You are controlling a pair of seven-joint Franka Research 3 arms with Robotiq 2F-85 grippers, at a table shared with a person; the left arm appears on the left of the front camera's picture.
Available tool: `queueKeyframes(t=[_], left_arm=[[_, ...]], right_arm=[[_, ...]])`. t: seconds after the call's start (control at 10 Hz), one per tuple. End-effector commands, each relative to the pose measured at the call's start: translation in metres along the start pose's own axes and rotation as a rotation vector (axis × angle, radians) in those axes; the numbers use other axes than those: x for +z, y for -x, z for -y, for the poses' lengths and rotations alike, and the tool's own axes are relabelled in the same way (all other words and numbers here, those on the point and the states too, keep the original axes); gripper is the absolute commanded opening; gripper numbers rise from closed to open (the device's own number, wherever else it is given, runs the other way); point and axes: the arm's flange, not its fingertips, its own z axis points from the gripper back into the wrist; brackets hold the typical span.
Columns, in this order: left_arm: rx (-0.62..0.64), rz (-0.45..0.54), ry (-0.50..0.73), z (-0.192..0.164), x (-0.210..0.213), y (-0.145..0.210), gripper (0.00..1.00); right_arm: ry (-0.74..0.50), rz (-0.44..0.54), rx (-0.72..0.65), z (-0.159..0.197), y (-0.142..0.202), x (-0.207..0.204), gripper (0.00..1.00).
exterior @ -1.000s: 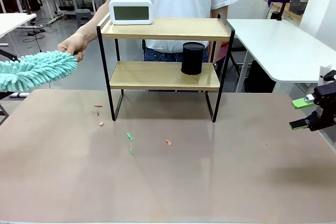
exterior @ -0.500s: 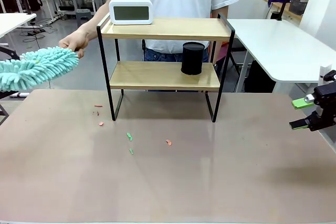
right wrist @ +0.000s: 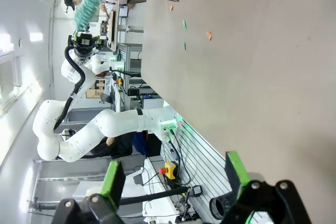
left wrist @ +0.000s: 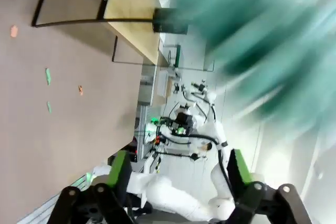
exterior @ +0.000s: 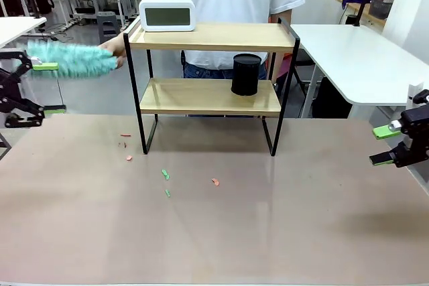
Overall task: Clean the shelf.
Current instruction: Hand the Duster back to the human.
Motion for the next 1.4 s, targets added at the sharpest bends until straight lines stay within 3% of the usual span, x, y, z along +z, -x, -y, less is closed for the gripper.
queueKeyframes(t=[0.0, 0.1, 0.3, 0.4, 0.5, 1.3], left_arm=[[-0.089, -0.097, 0.024, -0.03, -0.021, -0.026, 1.0], [-0.09, -0.148, 0.064, -0.05, -0.033, -0.039, 1.0], [-0.139, -0.158, 0.111, -0.093, -0.055, -0.06, 1.0], [-0.132, -0.189, 0.14, -0.098, -0.063, -0.063, 1.0], [-0.105, -0.143, 0.052, -0.081, -0.048, -0.036, 1.0], [-0.105, -0.143, 0.052, -0.081, -0.048, -0.036, 1.0]], right_arm=[[0.004, -0.003, -0.008, -0.002, -0.001, 0.003, 1.0], [0.004, -0.003, -0.008, -0.002, -0.001, 0.003, 1.0], [0.004, -0.003, -0.008, -0.002, -0.001, 0.003, 1.0], [0.004, -0.003, -0.008, -0.002, -0.001, 0.003, 1.0], [0.004, -0.003, -0.008, -0.002, -0.001, 0.003, 1.0], [0.004, -0.003, -0.008, -0.002, -0.001, 0.003, 1.0]])
